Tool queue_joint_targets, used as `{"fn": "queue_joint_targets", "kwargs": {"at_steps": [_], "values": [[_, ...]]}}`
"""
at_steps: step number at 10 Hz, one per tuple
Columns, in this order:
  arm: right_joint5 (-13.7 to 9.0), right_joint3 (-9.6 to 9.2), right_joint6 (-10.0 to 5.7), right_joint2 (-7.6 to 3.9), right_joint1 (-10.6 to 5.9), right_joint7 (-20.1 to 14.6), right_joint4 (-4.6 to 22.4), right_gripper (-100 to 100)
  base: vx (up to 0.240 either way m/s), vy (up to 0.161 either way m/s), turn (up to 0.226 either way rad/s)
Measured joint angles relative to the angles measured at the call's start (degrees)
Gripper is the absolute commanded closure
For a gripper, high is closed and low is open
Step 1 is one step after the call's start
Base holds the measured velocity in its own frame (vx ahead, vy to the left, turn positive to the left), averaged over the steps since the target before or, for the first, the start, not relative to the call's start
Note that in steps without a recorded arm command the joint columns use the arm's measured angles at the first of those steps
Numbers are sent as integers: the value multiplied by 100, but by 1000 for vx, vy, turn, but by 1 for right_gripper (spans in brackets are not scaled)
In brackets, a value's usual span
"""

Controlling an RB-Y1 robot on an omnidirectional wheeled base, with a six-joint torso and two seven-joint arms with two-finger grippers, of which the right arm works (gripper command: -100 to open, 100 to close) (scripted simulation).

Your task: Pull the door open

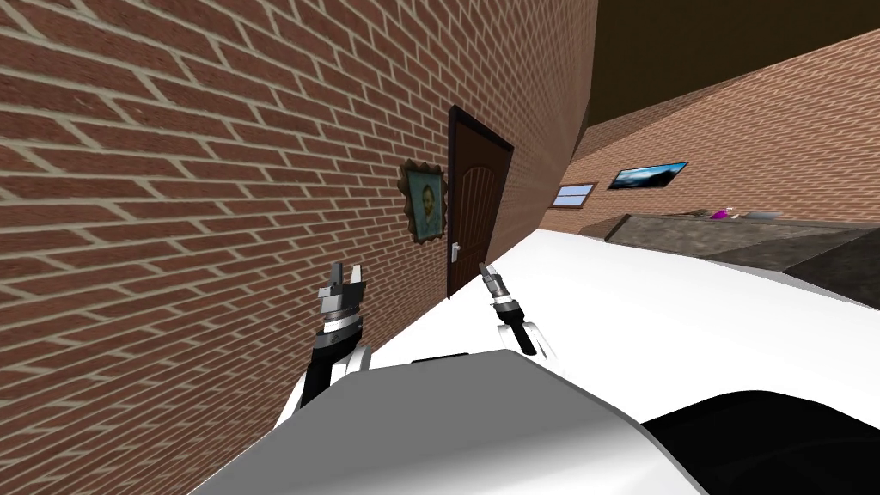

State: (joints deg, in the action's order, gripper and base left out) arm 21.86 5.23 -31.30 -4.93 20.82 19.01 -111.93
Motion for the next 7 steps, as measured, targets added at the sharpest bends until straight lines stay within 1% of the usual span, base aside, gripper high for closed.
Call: {"fn": "queue_joint_targets", "kwargs": {"at_steps": [3,4,7], "values": [[282,21,34,-40,-102,108,240,-100,86,-93,77],[380,19,31,-37,-111,153,312,-100,78,-92,85],[670,29,69,-55,-228,273,561,-100,79,-87,82]]}}
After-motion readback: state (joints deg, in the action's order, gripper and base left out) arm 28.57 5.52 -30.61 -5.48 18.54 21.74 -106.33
